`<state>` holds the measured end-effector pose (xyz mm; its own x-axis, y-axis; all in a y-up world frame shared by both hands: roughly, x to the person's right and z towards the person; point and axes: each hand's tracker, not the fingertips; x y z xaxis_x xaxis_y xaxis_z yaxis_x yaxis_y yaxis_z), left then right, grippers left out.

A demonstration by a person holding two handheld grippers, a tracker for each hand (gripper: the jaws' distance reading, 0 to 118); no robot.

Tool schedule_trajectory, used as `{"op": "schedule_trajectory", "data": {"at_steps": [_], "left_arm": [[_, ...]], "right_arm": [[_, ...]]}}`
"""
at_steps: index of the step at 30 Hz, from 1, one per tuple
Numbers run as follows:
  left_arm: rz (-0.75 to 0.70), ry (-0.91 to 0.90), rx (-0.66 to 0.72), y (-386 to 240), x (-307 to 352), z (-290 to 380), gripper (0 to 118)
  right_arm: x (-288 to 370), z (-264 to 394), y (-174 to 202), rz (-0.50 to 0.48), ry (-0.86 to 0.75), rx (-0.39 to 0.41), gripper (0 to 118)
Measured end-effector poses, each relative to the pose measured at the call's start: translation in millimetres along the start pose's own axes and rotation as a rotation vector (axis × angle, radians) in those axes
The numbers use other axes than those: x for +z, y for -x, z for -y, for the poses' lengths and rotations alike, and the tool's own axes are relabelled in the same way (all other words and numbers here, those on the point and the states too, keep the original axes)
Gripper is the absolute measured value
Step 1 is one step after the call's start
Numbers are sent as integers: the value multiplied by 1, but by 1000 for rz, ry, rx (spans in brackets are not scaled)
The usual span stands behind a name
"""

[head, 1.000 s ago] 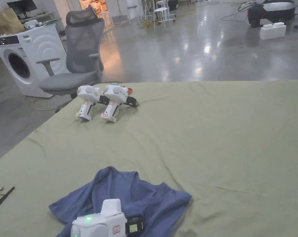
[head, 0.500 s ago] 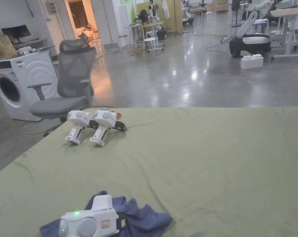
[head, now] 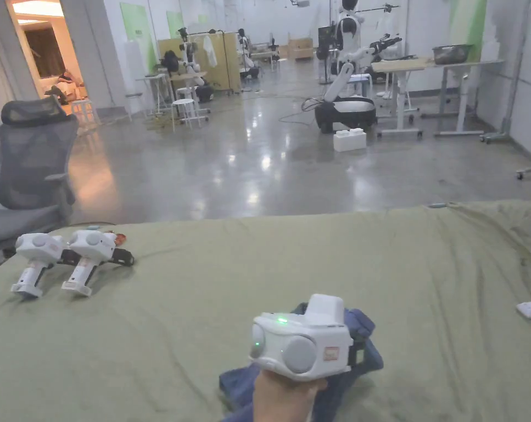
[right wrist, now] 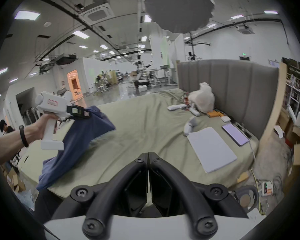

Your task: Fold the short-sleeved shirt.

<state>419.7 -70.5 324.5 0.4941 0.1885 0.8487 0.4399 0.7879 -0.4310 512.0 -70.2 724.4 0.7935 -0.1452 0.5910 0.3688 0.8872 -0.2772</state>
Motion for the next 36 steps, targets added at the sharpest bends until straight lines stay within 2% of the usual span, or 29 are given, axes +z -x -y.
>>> {"op": "schedule_trajectory", "data": {"at_steps": [5,7,12,13,14,15,17,18,19,24,26,30,32,34,36], "left_arm": [[238,180,-150,-117,-63,66,0],[276,238,-208,-148,-71,105,0],[336,298,-155,-168,-56,167,0],[334,280,-145,-165,-51,173,2],[319,278,-128,-160,-48,175,6],[308,277,-86,-152,-42,172,12],[327,243,-27,-134,-26,166,67],[320,223,-17,-126,-11,161,87],[284,141,-23,-115,6,150,93],[112,-200,-49,-61,137,105,92],[-1,-351,-36,-44,198,99,92],[-204,-557,-19,-28,297,101,92],[-309,-621,-55,-29,334,109,91],[-430,-648,-96,-33,361,117,85],[-514,-661,-118,-37,378,124,71]], "right_arm": [[10,4,-21,52,12,-76,0],[10,5,-26,57,15,-100,0],[4,6,-24,45,36,-91,0],[44,21,-18,31,37,-85,0],[41,21,-15,17,35,-82,0],[37,20,-11,1,31,-83,0],[32,15,-4,-42,19,-87,0],[30,12,1,-60,12,-88,0],[29,8,6,-82,4,-81,0],[27,-19,35,-178,-87,31,0],[29,-30,47,-215,-130,71,0],[35,-47,66,-271,-214,100,0],[39,-55,74,-268,-256,145,0],[43,-60,79,-256,-284,188,0],[48,-63,82,-252,-311,205,0]]}}
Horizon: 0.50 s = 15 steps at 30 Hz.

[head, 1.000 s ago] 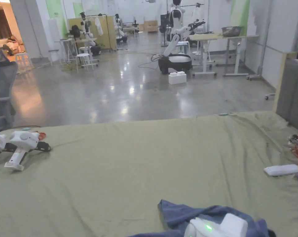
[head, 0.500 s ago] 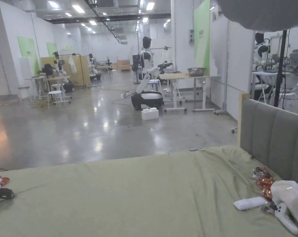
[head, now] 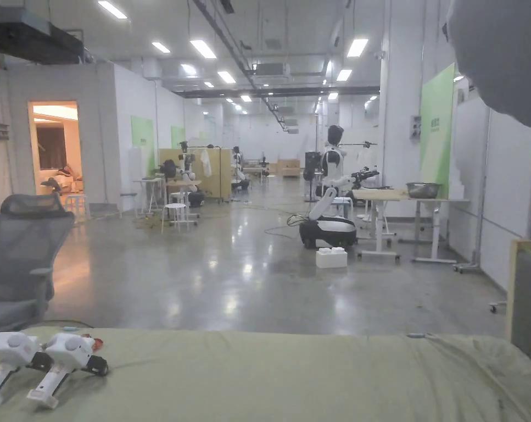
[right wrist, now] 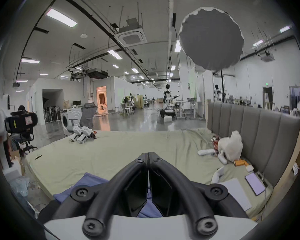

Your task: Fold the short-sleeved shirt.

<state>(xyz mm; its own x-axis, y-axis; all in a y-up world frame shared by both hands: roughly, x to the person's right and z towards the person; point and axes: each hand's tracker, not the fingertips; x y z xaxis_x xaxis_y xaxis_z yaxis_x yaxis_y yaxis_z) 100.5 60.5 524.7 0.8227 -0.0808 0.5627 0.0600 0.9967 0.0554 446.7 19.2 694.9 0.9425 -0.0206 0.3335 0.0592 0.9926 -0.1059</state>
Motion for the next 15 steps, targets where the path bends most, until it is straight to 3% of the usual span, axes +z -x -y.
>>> {"op": "schedule_trajectory", "data": {"at_steps": [2,7,9,15], "left_arm": [[4,-3,11,7,17,-3,41],[-36,-12,19,9,36,-7,5],[-77,-9,26,8,41,-4,0],[-67,15,55,16,47,0,0]], "right_arm": [[3,-2,1,-2,-18,6,0],[10,0,3,3,-42,3,0],[10,-1,3,-1,-31,1,0],[9,0,0,21,-16,3,0]]}}
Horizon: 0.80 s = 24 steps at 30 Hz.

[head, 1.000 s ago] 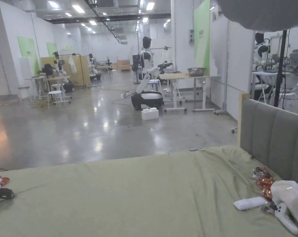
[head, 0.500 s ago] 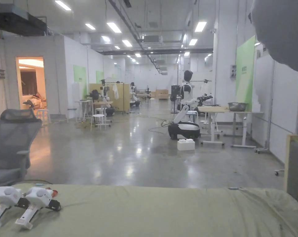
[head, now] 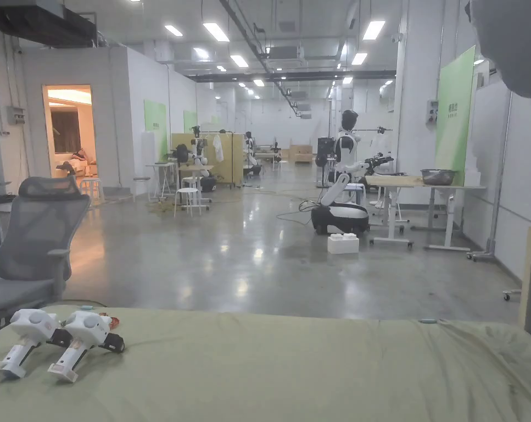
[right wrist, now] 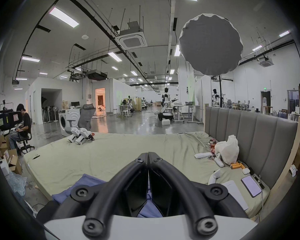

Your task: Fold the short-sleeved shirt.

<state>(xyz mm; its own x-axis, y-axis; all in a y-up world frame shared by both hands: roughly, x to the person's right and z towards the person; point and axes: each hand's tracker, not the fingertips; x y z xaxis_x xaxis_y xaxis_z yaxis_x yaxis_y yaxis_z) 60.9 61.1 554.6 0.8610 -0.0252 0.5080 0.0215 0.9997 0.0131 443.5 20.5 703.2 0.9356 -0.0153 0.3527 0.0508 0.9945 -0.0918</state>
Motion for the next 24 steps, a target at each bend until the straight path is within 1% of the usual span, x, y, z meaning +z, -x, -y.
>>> {"op": "schedule_trajectory", "data": {"at_steps": [2,6,8,12,14,15,17,18,19,21,24], "left_arm": [[-8,3,-13,0,0,3,0],[5,24,17,7,-5,4,0],[0,63,20,11,-13,6,0],[4,206,42,24,-51,37,1],[62,313,108,37,-82,61,9],[68,348,165,42,-97,73,17],[84,477,217,47,-134,101,56],[80,505,214,48,-150,115,72],[85,540,204,49,-170,131,81],[76,610,213,50,-209,160,81],[59,725,265,56,-266,200,81]], "right_arm": [[0,1,-2,-4,4,-13,0],[-3,5,-1,-3,26,-20,0],[-4,9,-1,-3,45,-17,0],[-8,23,-5,-11,105,-27,0],[-10,34,-10,-6,137,-34,0],[-11,38,-12,1,151,-36,0],[-13,46,-17,14,183,-45,0],[-13,51,-19,21,198,-53,0],[-15,56,-22,28,219,-75,0],[-19,67,-29,31,264,-128,0],[-26,81,-38,48,304,-138,0]]}}
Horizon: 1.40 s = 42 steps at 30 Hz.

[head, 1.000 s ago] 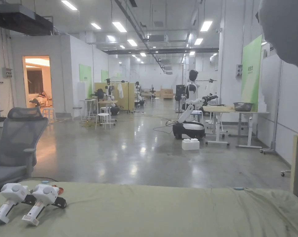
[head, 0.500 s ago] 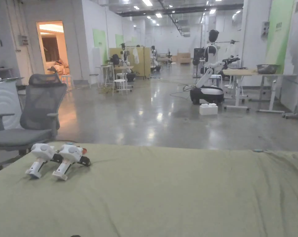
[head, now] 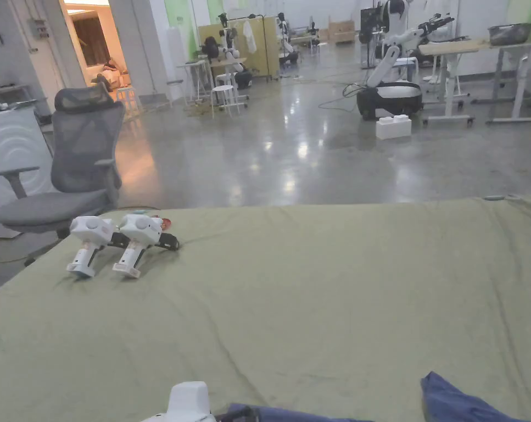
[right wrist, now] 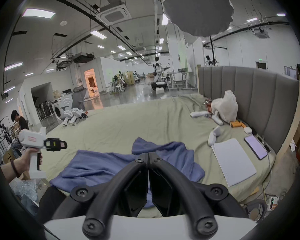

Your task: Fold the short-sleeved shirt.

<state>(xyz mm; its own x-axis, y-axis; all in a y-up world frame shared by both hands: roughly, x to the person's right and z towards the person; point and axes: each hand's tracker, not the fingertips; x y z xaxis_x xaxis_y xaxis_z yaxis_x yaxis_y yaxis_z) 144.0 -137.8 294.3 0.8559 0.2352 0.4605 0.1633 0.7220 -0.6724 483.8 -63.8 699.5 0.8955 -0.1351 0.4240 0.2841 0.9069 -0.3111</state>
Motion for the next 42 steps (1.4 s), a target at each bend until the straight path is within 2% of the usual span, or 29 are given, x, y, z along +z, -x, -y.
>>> {"op": "schedule_trajectory", "data": {"at_steps": [3,5,8,11,12,14,16,20,21,23,24,25,26,27,29,31,34,36,39,41,42], "left_arm": [[-85,54,-50,12,-56,0,80],[-119,127,-11,18,-83,-1,74],[-118,154,15,25,-106,1,69],[-144,166,17,22,-114,6,59],[-151,156,1,19,-111,6,53],[-201,166,-83,8,-110,6,29],[-197,173,-100,-4,-112,8,6],[-251,221,-153,-18,-125,11,2],[-253,235,-158,-18,-127,11,2],[-249,253,-162,-16,-129,9,2],[-247,262,-169,-13,-134,8,2],[-245,268,-174,-12,-134,8,2],[-243,271,-179,-12,-134,8,2],[-239,274,-179,-12,-134,8,2],[-232,273,-173,-10,-133,8,2],[-222,269,-162,-7,-131,7,2],[-210,257,-110,-6,-129,6,2],[-208,259,-94,-4,-128,5,2],[-203,267,-102,-4,-129,4,2],[-203,268,-114,-4,-130,5,2],[-203,267,-115,-4,-129,4,2]], "right_arm": [[-8,8,-7,40,33,8,0],[-10,11,-12,48,50,7,0],[-11,14,-18,68,75,-4,0],[-14,18,-22,95,98,-15,0],[-15,19,-23,99,100,-17,0],[-18,22,-24,105,107,-22,0],[-26,24,-25,100,126,-27,0],[-52,14,-32,76,137,-6,0],[-64,8,-37,69,142,-1,5],[-100,-9,-52,46,205,33,52],[-120,-16,-62,49,211,44,71],[-144,-22,-73,46,226,70,78],[-172,-26,-87,18,271,90,78],[-195,-30,-95,23,294,115,78],[-246,-34,-111,38,376,217,78],[-291,-32,-124,48,465,269,78],[-337,-25,-142,-34,590,221,77],[-352,-20,-143,-99,635,254,77],[-363,-14,-141,-114,696,283,73],[-360,-20,-144,-122,683,250,59],[-355,-23,-144,-142,685,220,44]]}}
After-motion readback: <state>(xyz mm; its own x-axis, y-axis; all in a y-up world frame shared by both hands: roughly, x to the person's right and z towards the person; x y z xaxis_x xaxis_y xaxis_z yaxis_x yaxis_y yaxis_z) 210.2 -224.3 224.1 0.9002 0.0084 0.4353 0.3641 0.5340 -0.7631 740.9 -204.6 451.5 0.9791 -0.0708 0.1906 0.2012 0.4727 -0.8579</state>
